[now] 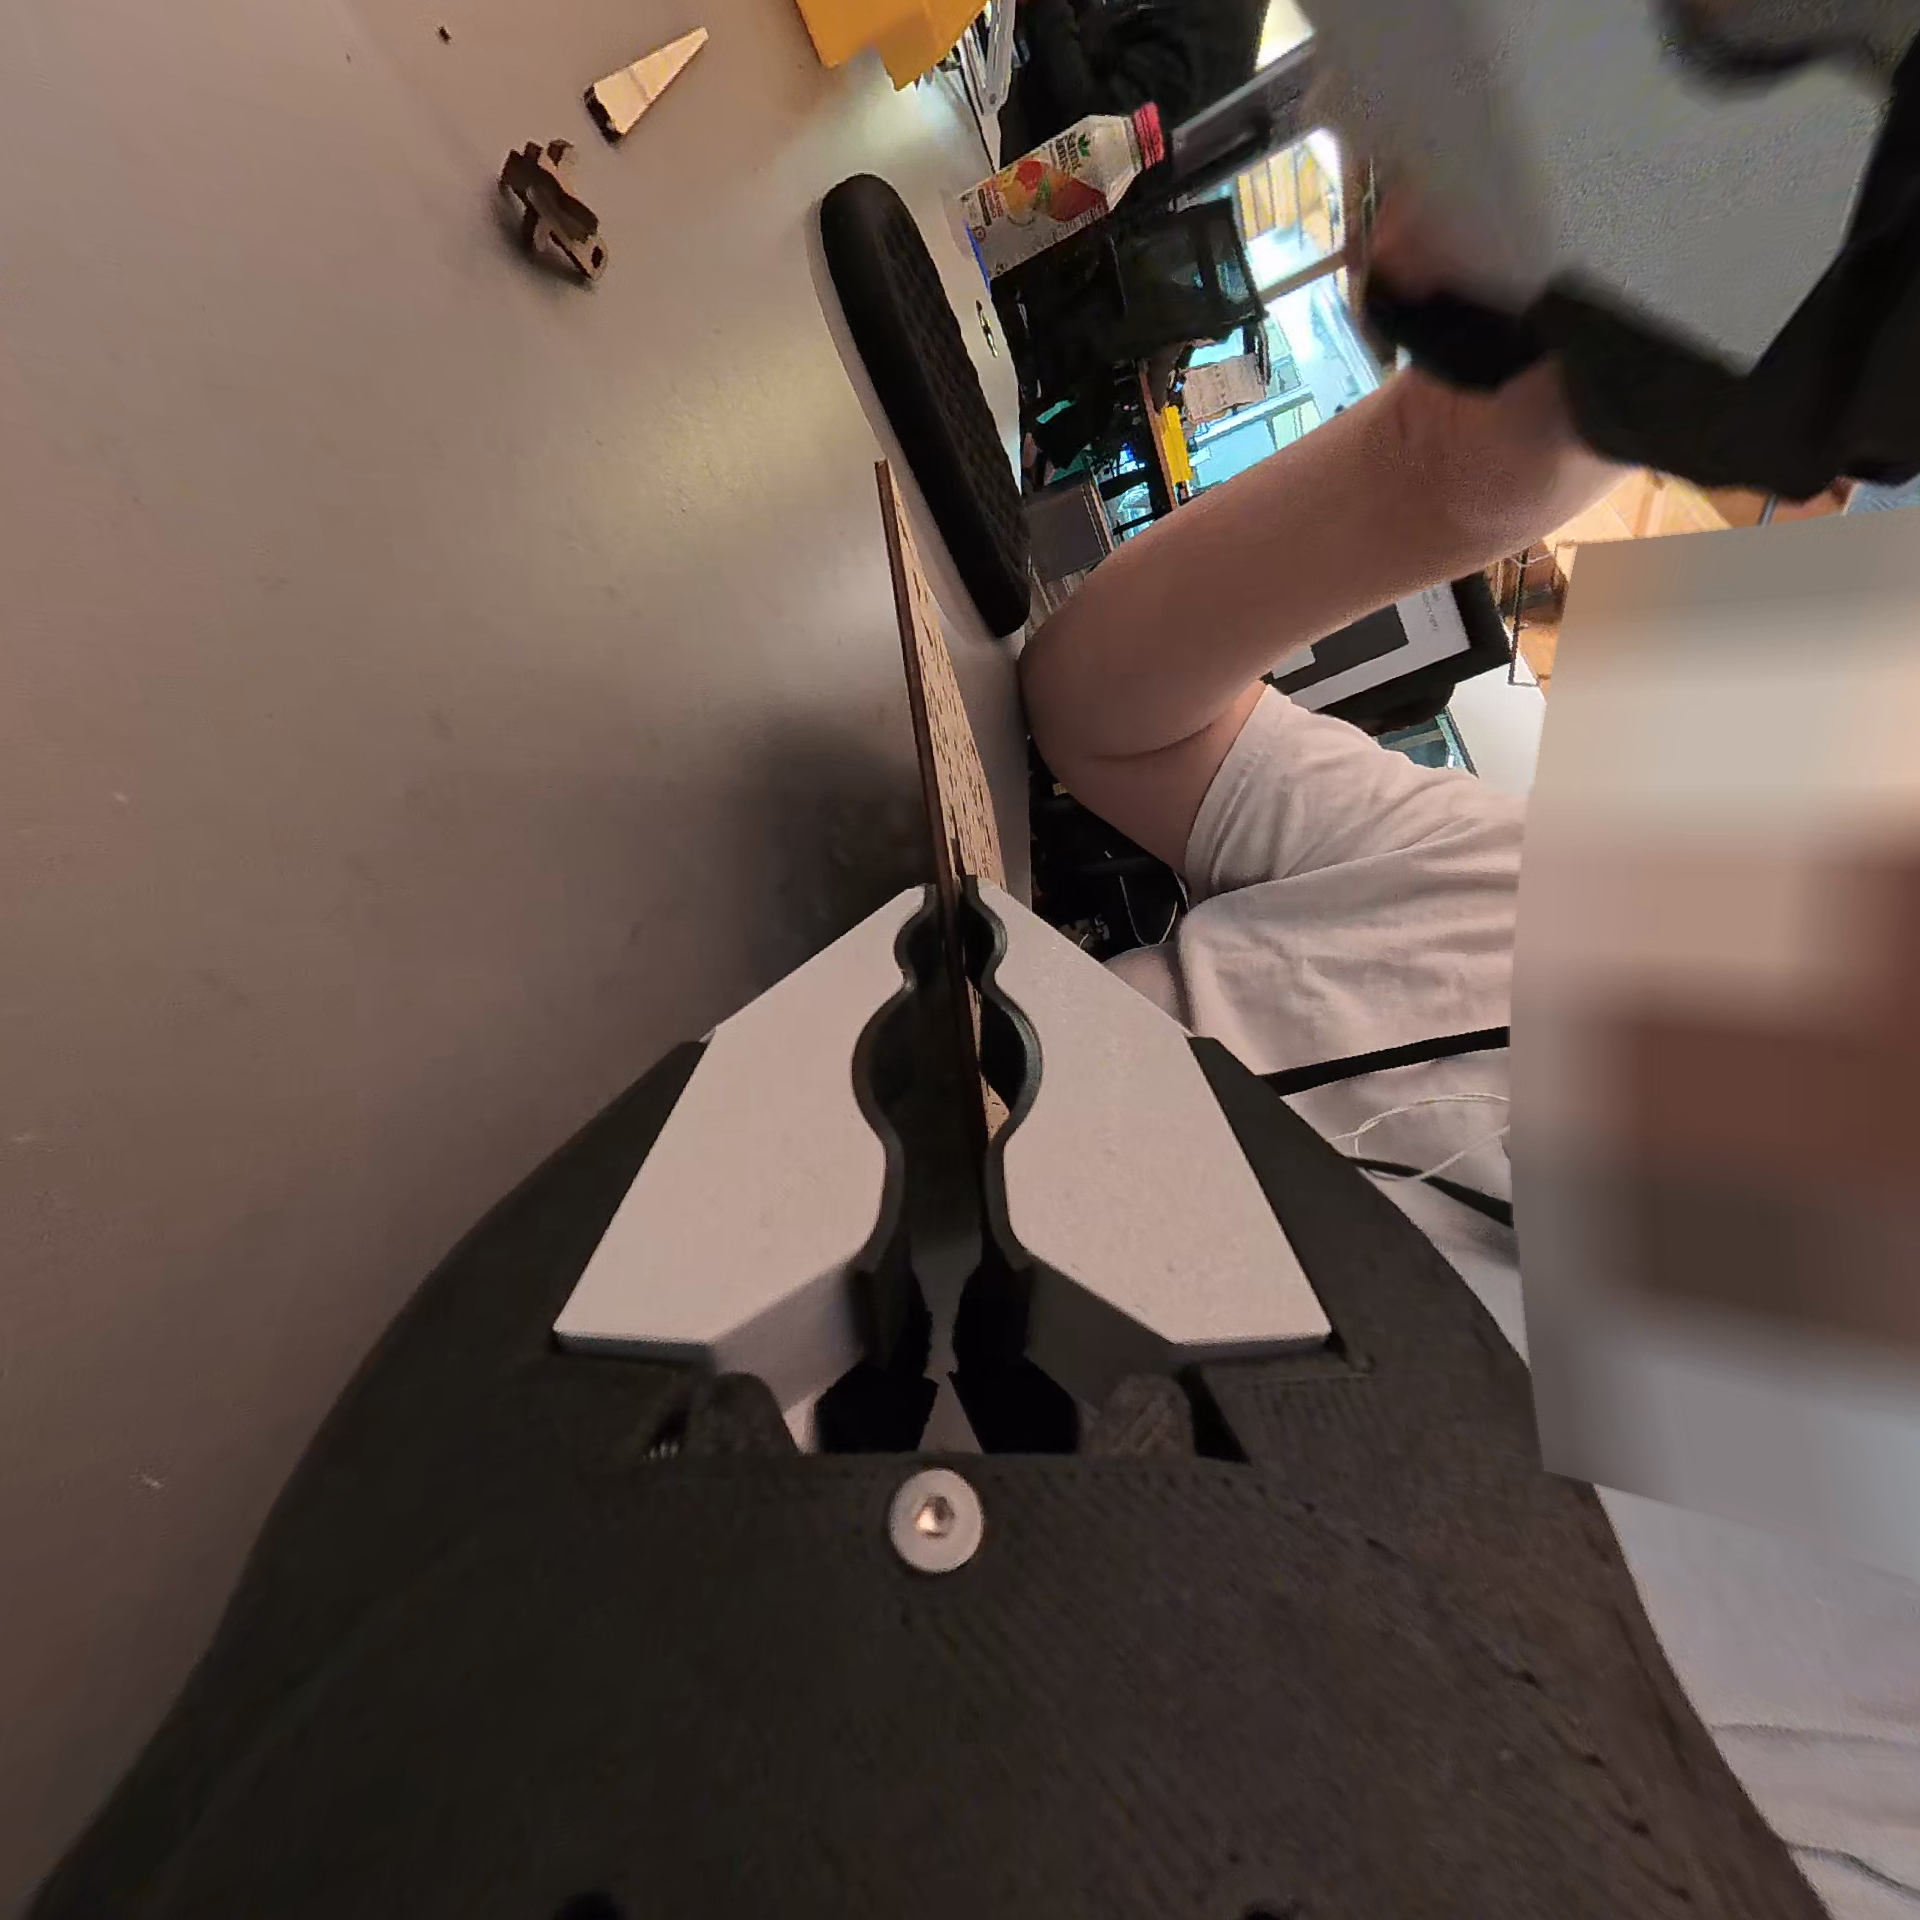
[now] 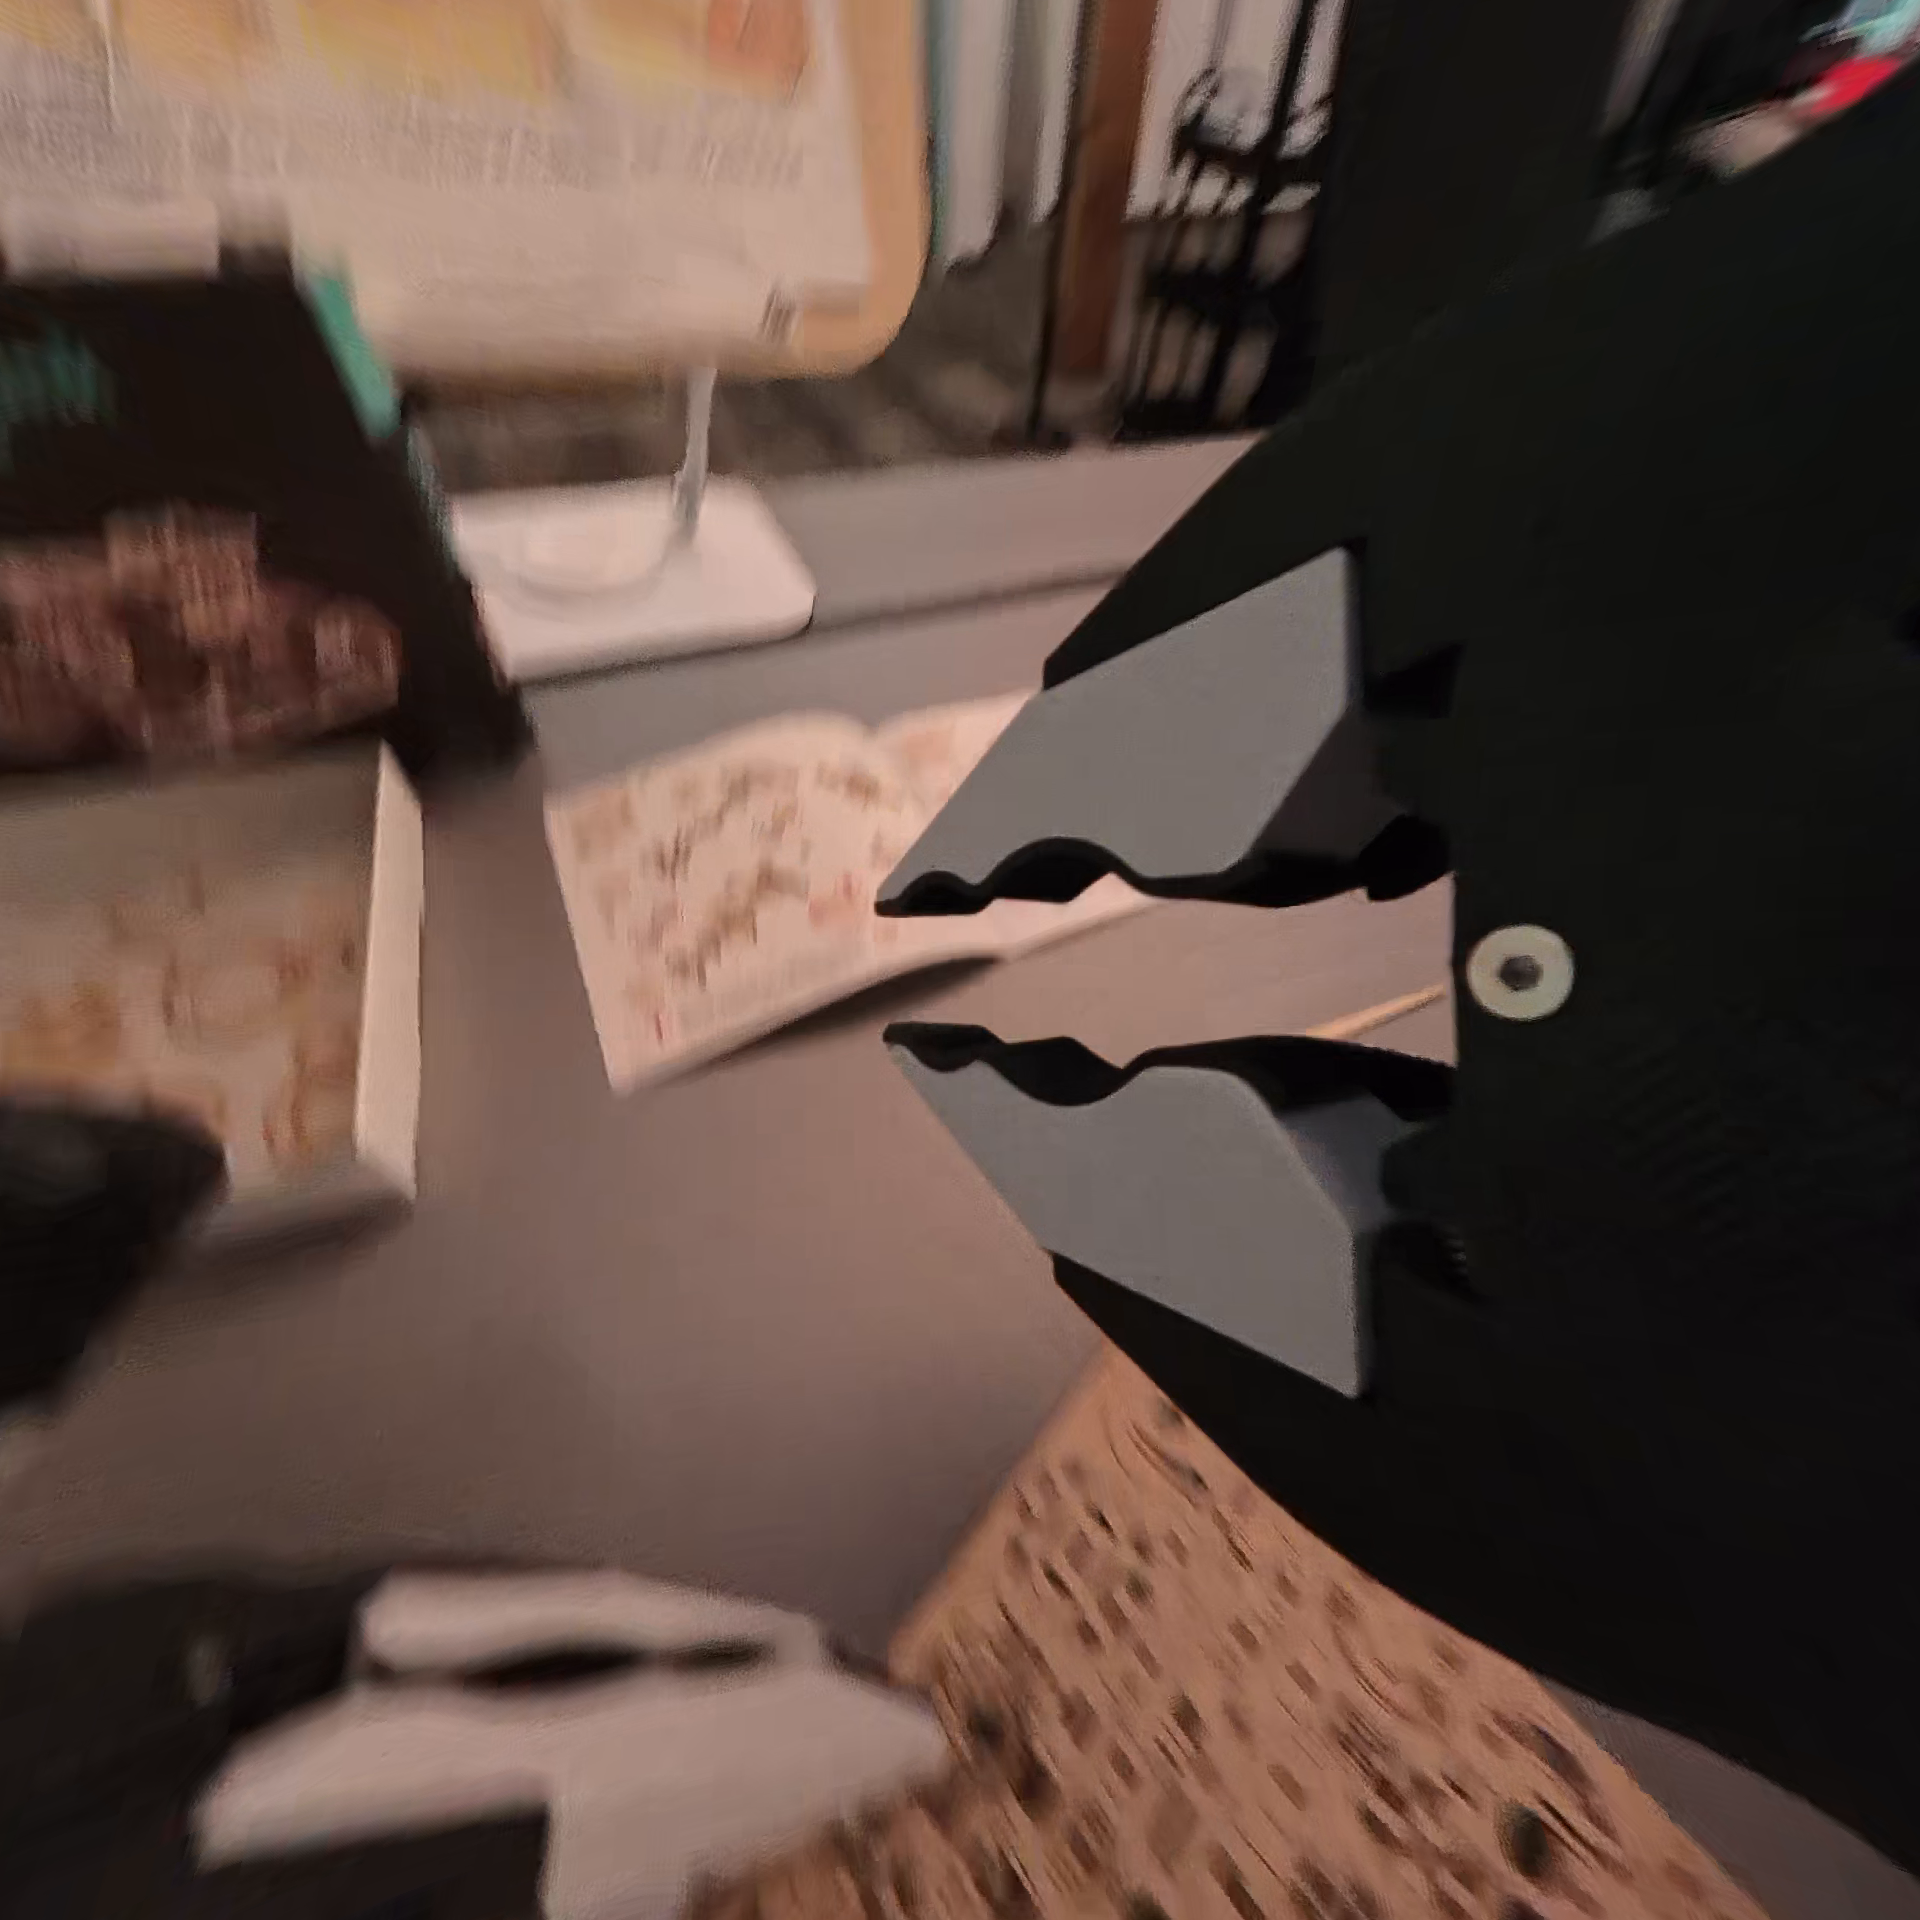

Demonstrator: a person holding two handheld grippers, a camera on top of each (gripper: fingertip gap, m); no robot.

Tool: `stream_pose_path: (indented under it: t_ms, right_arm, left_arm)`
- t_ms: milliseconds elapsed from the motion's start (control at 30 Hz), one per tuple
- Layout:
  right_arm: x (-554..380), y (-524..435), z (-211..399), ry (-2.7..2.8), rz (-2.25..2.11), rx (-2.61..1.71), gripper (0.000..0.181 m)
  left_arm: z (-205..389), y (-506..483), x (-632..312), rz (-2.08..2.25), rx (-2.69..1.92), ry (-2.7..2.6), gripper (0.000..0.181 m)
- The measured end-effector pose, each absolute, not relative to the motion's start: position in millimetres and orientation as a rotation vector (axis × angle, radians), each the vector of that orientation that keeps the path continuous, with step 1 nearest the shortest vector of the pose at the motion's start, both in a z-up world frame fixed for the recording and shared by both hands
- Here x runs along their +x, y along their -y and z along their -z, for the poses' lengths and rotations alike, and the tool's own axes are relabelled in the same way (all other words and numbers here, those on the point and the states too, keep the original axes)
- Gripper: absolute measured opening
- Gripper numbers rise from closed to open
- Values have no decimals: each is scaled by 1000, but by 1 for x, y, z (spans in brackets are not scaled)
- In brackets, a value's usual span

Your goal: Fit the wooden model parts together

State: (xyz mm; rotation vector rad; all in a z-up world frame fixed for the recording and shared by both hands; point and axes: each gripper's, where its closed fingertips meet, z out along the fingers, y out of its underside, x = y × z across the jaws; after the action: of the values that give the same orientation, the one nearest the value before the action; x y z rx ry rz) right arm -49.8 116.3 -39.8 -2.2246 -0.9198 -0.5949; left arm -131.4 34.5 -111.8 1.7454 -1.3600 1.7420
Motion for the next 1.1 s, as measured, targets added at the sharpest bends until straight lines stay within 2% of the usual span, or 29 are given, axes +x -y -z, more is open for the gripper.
stream_pose_path:
  t_ms: [33,200,767,1100]
  right_arm:
    - [-38,-124,26,809,679,-2166,19]
    - [-3,-133,-1,556,792,-2083,24]
    - [16,-135,15,555,781,-2141,26]
    - [37,-140,15,465,615,-2160,26]
  left_arm:
    - [112,-34,-132,-1742,1744,1359,0]
    - [112,-34,-132,-1743,1739,1359,0]
    - [103,-36,-125,-1805,1782,1462,1]
    - [64,-28,-127,-1887,1874,1633,0]
